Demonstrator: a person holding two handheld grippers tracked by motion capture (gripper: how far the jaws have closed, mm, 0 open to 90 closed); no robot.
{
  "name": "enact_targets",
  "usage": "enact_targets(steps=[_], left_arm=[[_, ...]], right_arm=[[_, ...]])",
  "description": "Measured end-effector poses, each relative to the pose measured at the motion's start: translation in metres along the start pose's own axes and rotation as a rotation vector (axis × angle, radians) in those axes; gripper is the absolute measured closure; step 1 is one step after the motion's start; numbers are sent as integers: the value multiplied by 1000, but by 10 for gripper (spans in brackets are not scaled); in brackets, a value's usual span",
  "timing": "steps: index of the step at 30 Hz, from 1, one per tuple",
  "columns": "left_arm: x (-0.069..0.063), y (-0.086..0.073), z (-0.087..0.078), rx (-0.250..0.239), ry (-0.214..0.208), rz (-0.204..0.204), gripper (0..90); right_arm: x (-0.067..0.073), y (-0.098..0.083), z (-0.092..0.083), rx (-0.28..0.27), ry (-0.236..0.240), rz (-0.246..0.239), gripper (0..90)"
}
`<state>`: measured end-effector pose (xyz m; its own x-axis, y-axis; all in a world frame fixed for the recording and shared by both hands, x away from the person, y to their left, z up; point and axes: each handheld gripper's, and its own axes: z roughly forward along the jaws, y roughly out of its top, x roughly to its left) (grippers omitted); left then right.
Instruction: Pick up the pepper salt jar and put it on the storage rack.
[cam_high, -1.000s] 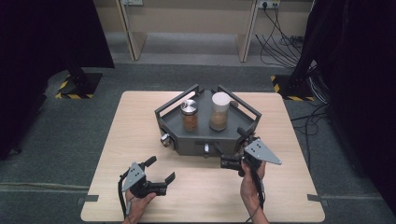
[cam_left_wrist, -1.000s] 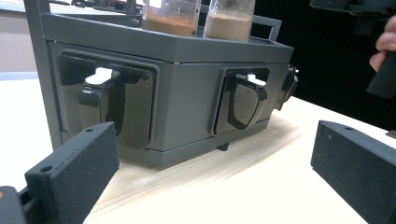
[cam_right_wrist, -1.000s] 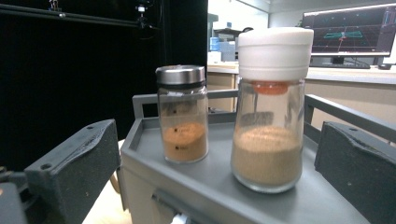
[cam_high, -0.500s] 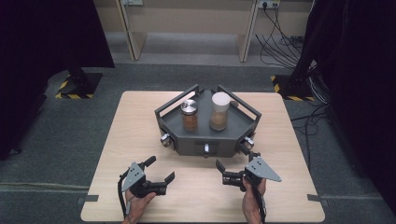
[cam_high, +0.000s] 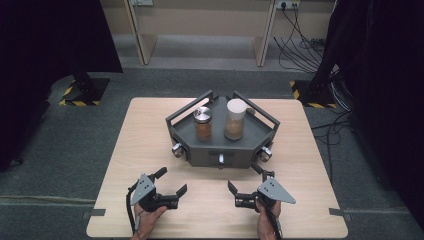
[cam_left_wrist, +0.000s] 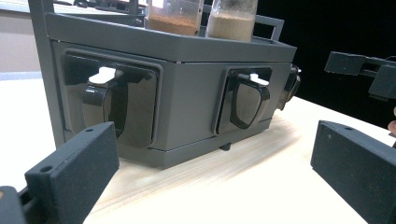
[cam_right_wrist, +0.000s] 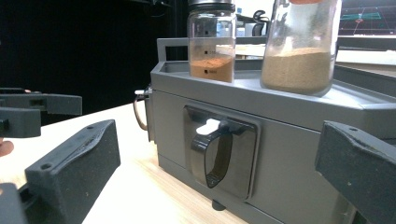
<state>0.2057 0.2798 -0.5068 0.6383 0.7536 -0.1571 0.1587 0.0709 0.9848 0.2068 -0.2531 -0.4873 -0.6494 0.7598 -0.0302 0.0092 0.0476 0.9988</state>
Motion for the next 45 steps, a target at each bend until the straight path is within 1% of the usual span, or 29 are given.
enact_targets(steps=[7, 13, 18, 29, 35, 45], left_arm=[[0, 0, 0, 1, -4, 2, 2], [1, 0, 1, 3, -2, -4, 2], [2, -1, 2, 5, -3, -6, 2], [2, -1, 2, 7, -2, -11, 2], [3, -1, 2, 6, 0, -13, 2], [2, -1, 1, 5, 0, -8, 2]], right_arm=[[1, -5, 1, 14, 19, -7, 4], [-2, -14, -2, 1, 16, -11, 4], [-3, -18, 1, 9, 19, -11, 4], [-4, -19, 1, 10, 14, -8, 3], [-4, -20, 2, 10, 19, -2, 4], [-3, -20, 2, 11, 18, -1, 4]])
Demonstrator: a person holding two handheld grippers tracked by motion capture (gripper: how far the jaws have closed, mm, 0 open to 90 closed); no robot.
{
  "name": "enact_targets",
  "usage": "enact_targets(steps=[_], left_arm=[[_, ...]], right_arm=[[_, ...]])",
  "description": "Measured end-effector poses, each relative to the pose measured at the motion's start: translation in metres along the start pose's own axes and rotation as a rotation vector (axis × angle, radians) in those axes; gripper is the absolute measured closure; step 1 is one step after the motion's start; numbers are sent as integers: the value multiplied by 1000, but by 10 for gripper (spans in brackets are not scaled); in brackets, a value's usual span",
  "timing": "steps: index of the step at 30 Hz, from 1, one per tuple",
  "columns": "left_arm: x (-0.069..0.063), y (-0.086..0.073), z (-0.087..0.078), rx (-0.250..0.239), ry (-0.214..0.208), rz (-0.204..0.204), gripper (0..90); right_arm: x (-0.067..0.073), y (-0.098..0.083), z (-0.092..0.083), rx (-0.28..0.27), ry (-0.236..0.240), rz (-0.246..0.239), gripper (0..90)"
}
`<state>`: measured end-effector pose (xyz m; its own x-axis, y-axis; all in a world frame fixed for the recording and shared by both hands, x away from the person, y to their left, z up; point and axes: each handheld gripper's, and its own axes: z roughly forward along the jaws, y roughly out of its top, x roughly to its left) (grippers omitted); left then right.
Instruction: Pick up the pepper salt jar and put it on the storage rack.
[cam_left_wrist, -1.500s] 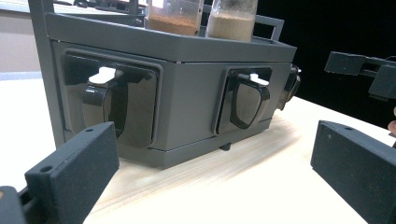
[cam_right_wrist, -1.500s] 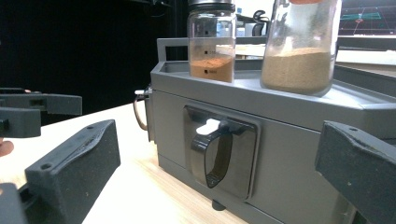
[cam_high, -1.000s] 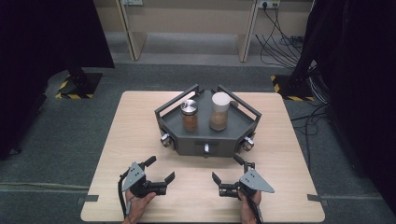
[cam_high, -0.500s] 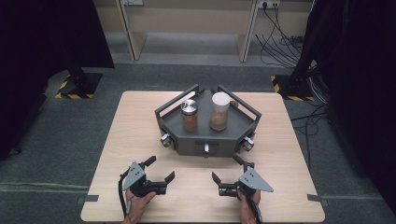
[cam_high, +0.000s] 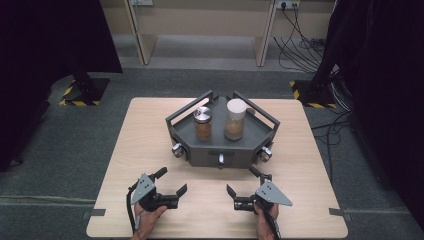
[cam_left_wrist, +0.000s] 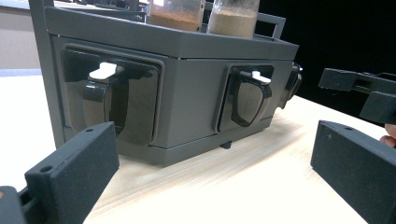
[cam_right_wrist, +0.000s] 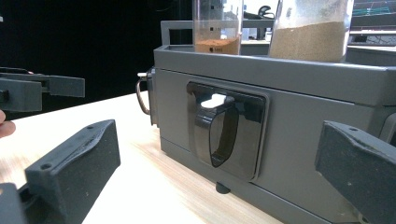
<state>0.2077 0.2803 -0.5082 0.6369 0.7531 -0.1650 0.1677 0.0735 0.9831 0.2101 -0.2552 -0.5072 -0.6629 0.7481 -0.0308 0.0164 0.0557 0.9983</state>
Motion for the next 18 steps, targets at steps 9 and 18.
enact_targets(steps=[9, 18], left_arm=[[0, 0, 0, -1, -1, 1, 2], [0, 0, 0, 0, -2, -3, 2]], right_arm=[[1, 0, -1, 0, -1, -5, 4], [0, 0, -1, 1, -3, -1, 4]])
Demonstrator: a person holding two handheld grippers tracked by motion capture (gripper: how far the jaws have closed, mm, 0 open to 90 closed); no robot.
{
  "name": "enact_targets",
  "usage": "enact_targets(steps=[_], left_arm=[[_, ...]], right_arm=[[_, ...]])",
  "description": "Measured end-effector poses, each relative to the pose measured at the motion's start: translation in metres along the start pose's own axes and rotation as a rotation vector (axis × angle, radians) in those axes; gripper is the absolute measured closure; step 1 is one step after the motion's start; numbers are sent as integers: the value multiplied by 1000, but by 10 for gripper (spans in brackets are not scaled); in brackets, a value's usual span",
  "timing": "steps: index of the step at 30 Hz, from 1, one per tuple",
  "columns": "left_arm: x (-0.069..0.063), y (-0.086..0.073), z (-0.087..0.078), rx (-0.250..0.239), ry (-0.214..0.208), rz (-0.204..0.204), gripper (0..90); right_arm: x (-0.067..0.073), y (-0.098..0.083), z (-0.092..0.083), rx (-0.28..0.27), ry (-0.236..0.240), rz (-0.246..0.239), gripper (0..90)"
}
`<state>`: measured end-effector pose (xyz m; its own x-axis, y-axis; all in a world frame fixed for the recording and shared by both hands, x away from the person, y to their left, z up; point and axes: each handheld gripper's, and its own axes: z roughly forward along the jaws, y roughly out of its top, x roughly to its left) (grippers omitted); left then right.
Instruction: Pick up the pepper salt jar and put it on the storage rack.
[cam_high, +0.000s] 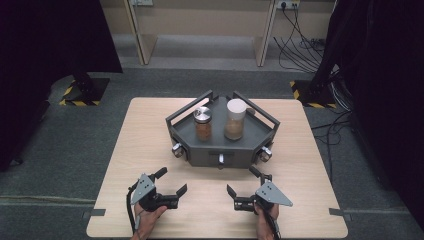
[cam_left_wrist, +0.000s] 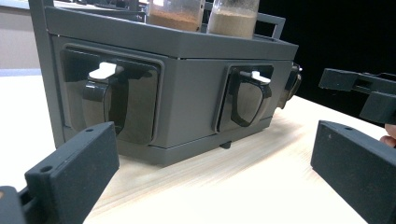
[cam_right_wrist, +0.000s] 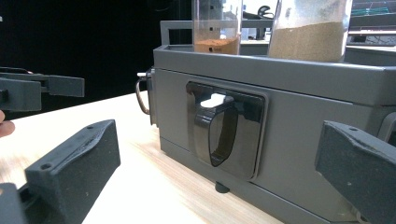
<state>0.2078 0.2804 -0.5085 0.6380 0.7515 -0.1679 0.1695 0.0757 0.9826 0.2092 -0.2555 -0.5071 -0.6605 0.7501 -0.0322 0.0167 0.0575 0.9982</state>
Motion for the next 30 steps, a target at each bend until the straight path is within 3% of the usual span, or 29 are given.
enact_targets(steps=[30], left_arm=[[1, 0, 0, -2, 2, -5, 2]], right_arm=[[-1, -1, -1, -1, -6, 3, 4]])
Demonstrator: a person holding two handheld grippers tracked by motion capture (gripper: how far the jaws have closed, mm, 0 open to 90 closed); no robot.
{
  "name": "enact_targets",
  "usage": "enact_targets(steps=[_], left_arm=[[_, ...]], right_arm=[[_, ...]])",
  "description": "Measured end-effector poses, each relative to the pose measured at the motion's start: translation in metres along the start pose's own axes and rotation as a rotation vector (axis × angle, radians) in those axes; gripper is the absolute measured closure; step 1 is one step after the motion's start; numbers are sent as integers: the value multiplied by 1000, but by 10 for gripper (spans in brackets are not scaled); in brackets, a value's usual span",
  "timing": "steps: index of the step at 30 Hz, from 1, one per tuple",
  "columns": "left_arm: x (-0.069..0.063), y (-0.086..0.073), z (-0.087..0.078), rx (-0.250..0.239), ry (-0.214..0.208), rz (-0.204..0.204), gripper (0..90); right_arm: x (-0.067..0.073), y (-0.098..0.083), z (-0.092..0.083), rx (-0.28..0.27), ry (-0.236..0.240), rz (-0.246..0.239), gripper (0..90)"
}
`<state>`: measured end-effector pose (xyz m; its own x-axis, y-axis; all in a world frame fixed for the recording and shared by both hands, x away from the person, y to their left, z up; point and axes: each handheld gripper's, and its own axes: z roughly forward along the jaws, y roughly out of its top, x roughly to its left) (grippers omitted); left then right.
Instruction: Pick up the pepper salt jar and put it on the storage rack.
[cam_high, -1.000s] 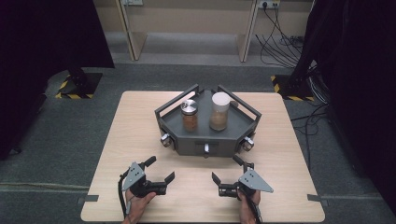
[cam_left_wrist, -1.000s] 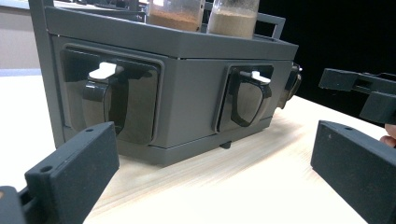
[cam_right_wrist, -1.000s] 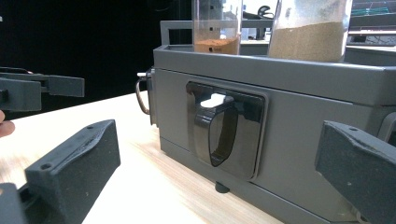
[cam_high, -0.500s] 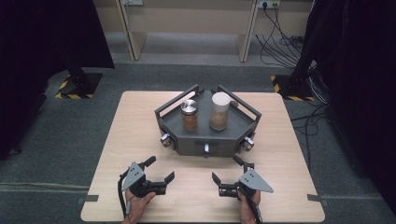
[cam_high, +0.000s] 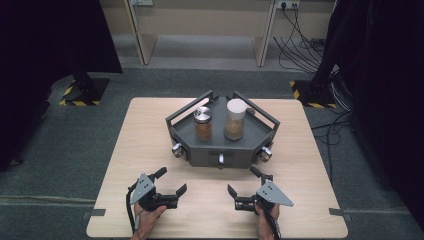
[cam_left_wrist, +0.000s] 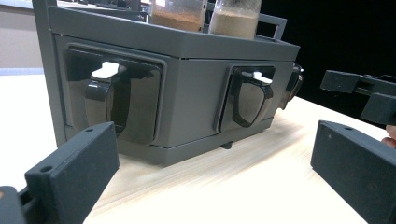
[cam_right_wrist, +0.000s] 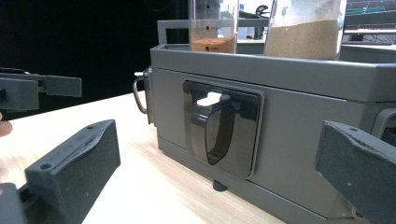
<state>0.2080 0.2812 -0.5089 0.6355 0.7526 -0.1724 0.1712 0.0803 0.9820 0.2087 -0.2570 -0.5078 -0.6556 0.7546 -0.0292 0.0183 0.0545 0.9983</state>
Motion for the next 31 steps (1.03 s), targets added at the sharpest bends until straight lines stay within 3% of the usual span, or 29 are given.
enact_targets(steps=[31], left_arm=[[0, -1, 0, -4, 8, 13, 2]], right_arm=[[-1, -2, -1, 2, -7, 10, 4]])
